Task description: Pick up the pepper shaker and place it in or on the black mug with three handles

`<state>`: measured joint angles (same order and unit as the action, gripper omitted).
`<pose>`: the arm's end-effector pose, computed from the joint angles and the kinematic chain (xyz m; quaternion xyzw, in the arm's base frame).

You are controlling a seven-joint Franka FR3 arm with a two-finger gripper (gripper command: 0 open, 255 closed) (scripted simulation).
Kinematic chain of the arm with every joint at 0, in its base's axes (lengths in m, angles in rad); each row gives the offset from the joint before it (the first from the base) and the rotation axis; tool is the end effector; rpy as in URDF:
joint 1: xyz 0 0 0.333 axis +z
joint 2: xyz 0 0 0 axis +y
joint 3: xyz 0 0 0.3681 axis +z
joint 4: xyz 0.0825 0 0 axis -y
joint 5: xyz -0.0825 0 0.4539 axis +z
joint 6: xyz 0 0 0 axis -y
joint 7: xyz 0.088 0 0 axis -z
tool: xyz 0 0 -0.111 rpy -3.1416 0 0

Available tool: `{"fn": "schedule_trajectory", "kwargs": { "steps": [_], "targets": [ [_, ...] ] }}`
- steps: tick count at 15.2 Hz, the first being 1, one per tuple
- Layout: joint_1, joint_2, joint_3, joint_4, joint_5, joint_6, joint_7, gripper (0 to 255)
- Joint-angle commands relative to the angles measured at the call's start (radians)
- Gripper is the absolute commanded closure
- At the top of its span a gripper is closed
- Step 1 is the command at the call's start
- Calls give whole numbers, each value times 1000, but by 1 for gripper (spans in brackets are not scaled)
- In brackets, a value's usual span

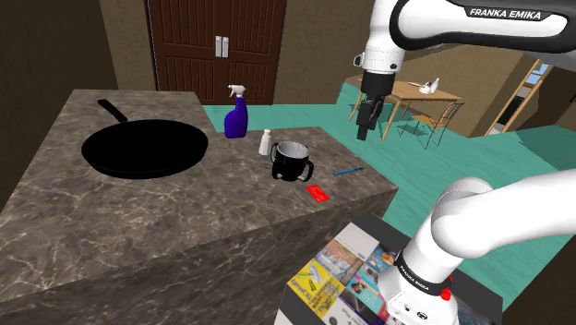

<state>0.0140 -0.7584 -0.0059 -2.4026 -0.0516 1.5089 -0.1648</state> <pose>0.3377 -0.0037 0.5842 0.9936 0.0872 -0.0692 0.0185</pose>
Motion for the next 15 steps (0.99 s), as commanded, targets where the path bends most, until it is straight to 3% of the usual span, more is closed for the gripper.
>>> {"fn": "schedule_trajectory", "kwargs": {
  "steps": [1, 8, 15],
  "targets": [
    [0, 0, 0, 0, 0, 0, 0, 0],
    [-6, 262, -1, 95, -6, 178, 20, 0],
    [-12, 531, -2, 254, -12, 298, 37, 0]
  ]
}}
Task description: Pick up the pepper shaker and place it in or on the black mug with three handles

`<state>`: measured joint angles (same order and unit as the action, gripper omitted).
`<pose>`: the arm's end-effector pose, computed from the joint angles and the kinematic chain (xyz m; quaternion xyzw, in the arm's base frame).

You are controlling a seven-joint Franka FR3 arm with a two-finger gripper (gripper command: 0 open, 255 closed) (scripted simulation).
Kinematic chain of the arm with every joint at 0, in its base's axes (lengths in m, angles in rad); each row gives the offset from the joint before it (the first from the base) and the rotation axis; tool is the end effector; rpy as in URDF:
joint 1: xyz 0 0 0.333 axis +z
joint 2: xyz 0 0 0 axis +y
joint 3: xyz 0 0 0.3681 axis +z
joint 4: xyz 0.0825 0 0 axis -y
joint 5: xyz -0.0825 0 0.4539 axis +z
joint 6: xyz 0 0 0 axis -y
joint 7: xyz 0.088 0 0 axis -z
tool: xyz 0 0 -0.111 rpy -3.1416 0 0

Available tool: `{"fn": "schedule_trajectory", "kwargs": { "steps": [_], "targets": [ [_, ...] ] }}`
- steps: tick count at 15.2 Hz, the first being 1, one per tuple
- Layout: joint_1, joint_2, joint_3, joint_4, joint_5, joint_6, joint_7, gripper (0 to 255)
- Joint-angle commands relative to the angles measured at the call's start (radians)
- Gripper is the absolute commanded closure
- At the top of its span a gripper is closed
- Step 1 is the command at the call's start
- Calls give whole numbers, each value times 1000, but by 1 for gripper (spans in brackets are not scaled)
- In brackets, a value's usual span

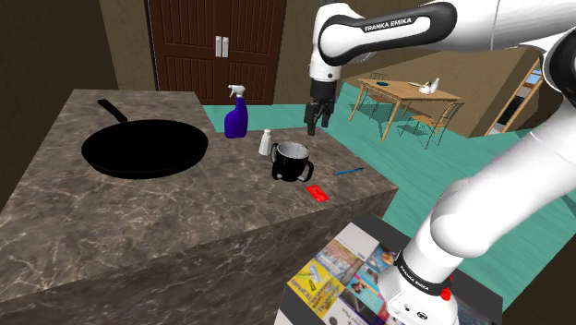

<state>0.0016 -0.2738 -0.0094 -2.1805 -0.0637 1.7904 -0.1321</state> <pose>0.5101 -0.0099 0.5177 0.9954 0.0709 -0.0600 0.0252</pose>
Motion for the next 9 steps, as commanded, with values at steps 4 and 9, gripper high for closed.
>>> {"fn": "schedule_trajectory", "kwargs": {
  "steps": [4, 9],
  "targets": [
    [-3, 200, -1, 152, -3, 57, 13, 0],
    [-6, 394, -4, 332, -6, 79, 21, 0]
  ]
}}
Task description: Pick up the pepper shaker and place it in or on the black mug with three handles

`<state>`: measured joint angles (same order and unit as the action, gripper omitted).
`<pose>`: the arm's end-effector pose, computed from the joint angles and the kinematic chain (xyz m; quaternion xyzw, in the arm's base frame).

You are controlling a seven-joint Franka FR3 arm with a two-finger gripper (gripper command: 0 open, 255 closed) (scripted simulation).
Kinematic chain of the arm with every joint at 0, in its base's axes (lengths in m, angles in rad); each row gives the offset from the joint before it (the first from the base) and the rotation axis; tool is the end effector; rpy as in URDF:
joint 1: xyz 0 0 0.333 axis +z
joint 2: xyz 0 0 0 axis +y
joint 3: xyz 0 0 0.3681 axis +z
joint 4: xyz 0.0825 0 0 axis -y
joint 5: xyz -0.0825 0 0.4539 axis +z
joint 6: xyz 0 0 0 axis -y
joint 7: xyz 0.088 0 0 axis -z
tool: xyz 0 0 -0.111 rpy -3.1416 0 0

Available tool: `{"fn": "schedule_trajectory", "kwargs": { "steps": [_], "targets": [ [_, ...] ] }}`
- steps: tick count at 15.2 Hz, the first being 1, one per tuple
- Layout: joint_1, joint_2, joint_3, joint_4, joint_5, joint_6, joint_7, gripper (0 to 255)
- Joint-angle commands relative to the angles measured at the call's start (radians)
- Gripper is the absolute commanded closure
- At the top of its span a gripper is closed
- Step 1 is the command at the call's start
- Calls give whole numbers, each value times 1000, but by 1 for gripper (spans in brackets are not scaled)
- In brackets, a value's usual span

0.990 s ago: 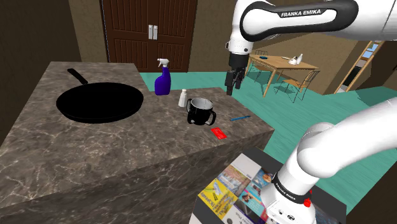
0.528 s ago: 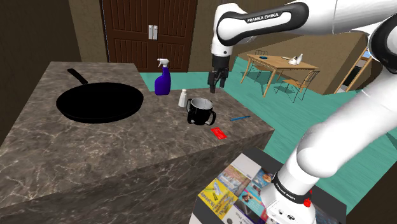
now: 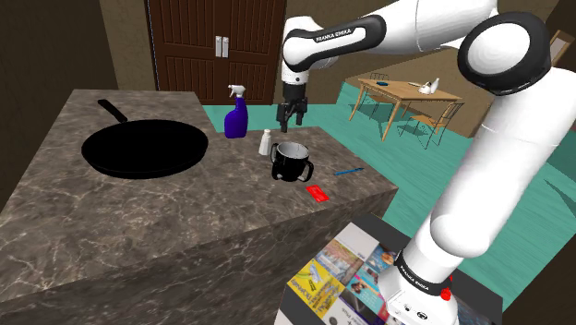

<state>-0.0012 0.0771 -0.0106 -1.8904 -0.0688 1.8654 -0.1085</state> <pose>0.6373 -0.0129 0.4752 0.9964 0.0599 -0.0529 0.0296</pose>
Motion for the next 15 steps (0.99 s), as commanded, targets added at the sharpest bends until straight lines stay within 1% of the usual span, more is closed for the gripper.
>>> {"fn": "schedule_trajectory", "kwargs": {
  "steps": [1, 6, 10, 11, 15],
  "targets": [
    [-4, 83, -3, 82, -2, 5, -1, 0],
    [-7, 289, -8, 316, -1, -15, 4, 0],
    [-10, 472, -11, 556, 1, -65, 5, 0],
    [-11, 492, -11, 584, 1, -72, 4, 0],
    [-13, 495, -12, 535, 0, -20, 6, 0]
  ]
}}
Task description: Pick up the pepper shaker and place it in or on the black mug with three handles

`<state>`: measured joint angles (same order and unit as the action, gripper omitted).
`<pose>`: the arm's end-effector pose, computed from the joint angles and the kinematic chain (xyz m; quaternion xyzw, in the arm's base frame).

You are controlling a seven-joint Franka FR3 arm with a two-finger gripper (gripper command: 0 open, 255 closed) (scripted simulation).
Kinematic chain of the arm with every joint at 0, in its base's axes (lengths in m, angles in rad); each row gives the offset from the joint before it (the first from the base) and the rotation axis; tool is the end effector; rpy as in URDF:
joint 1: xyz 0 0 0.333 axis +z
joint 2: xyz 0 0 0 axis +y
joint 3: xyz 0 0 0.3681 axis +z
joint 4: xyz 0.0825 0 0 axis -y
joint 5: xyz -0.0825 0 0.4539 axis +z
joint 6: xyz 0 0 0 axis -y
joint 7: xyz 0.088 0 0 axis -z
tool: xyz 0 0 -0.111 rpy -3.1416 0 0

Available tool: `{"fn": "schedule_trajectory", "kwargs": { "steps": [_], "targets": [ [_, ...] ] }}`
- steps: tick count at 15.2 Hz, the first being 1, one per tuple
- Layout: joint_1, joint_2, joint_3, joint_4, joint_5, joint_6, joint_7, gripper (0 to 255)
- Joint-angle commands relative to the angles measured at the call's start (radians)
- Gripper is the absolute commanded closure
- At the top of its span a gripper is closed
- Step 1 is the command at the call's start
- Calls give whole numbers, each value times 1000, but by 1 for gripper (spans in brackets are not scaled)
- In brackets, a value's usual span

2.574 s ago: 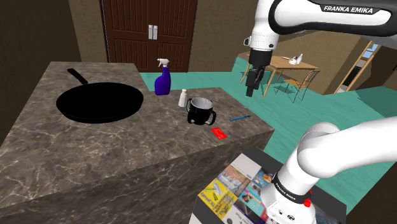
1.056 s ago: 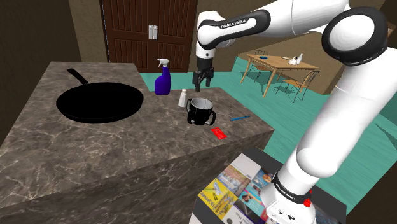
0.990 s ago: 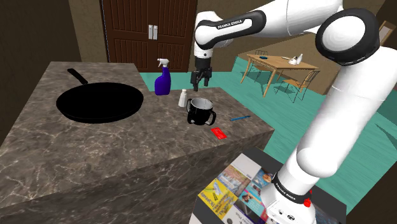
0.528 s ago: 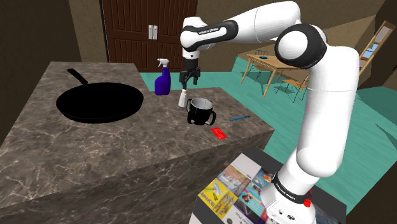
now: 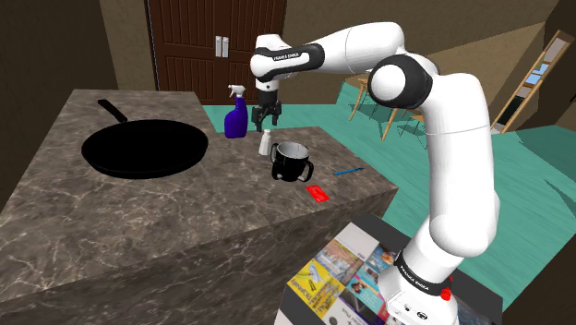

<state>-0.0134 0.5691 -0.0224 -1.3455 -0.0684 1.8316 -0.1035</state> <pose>0.8010 -0.0308 0.4057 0.9974 0.0455 -0.0440 0.0358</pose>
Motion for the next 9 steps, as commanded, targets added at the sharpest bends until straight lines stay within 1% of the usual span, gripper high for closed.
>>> {"fn": "schedule_trajectory", "kwargs": {
  "steps": [1, 3, 9],
  "targets": [
    [-1, 5, 0, -21, 0, 26, 1, 0],
    [-2, 10, -1, -48, -1, 58, 1, 0],
    [-2, 10, -1, -48, -1, 58, 1, 0]
  ]
}}
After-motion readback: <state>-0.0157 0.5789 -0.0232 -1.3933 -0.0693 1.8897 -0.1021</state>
